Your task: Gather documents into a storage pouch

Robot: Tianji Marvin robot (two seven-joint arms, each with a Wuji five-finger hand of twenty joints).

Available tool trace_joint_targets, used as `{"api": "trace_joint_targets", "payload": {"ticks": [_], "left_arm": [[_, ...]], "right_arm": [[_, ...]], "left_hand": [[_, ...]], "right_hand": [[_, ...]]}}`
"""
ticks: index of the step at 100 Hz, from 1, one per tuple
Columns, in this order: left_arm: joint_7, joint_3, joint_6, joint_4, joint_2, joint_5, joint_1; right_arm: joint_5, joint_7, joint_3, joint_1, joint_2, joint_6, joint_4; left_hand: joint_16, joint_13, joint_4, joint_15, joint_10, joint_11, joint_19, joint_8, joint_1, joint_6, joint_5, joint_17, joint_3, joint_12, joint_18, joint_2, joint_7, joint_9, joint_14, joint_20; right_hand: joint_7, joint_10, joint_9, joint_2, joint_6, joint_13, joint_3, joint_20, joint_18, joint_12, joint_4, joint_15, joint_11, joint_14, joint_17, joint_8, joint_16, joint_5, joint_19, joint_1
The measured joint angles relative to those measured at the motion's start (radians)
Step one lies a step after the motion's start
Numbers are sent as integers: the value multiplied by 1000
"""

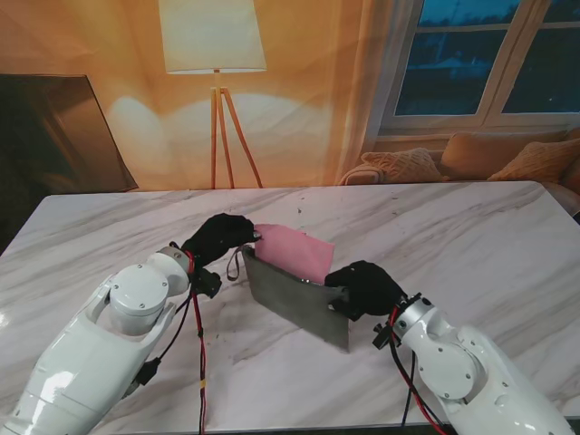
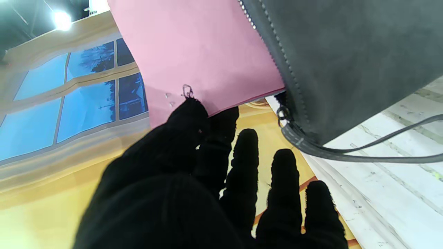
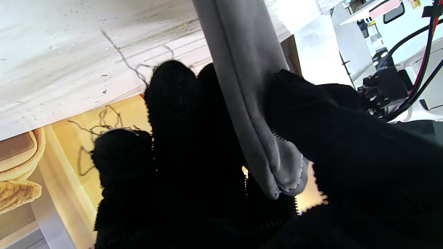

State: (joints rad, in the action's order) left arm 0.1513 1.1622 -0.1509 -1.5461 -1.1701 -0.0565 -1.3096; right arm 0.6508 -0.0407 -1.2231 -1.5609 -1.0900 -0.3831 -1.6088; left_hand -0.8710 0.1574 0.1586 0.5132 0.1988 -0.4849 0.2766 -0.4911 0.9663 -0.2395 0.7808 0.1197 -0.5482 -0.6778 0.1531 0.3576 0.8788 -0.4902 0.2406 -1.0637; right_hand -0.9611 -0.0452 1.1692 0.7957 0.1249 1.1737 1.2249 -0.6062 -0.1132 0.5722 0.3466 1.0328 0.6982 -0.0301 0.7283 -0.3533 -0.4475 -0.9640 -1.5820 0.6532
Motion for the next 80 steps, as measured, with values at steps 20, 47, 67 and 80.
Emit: {"api": "trace_joint_targets", "payload": {"ticks": [20,47,67,80], "left_arm": [[52,9,5,-3,23,23,-9],[49,17,34,-5,28,53,-18],[29,12,79,-7,28,94,-3],[22,-3,82,0,28,85,29]], "right_arm": [[-13,10,6,7,0,16,0],[-17,20,4,7,0,17,-2],[-23,24,8,6,0,18,-6],[-28,27,9,5,0,18,-9]], "left_hand": [[24,0,0,-39,0,31,-12,13,-1,35,0,-1,-11,16,1,8,-17,0,-8,46],[53,0,-50,-88,-18,97,-13,-2,-184,98,-148,-1,-150,76,11,22,-345,1,-9,82],[65,2,-77,-103,-35,127,-12,53,-235,119,-271,-1,-160,122,27,-13,-505,1,-6,80],[116,30,-77,-153,-36,177,11,81,-235,119,-322,0,-162,171,29,-14,-563,61,-4,34]], "right_hand": [[-4,0,0,0,0,0,1,0,0,0,0,0,0,0,0,0,0,0,0,0],[-4,0,0,0,0,-1,1,0,0,0,0,0,0,0,0,0,0,0,0,0],[-4,0,0,0,0,-1,1,0,0,0,0,0,0,0,0,0,0,0,0,0],[-4,0,0,0,0,-1,1,0,0,0,0,0,0,0,0,0,0,0,0,0]]}}
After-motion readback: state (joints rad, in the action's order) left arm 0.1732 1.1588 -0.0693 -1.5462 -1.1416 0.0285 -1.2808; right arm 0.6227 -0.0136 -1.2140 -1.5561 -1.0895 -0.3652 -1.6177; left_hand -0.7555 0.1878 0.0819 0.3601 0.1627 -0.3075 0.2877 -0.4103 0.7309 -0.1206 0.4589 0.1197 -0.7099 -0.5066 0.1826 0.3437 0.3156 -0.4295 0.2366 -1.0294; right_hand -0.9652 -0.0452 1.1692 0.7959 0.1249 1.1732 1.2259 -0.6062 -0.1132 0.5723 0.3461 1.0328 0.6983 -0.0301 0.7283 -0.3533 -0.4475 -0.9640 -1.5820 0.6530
